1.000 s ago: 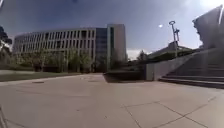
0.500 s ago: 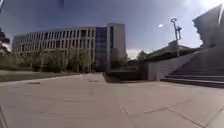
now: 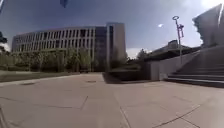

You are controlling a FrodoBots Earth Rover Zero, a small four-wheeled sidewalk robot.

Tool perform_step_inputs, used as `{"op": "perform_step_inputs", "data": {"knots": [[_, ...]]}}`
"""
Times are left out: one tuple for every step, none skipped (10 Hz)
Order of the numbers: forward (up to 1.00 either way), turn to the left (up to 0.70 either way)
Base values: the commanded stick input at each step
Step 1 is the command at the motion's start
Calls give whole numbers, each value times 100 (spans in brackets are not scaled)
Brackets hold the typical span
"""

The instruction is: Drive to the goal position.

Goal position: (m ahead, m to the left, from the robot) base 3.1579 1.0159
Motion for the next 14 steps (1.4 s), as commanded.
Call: {"op": "perform_step_inputs", "data": {"knots": [[85,0],[85,0],[85,0],[85,0],[85,0],[85,0],[85,1],[85,20],[85,34],[85,28],[85,10],[85,0],[85,0],[85,0]]}}
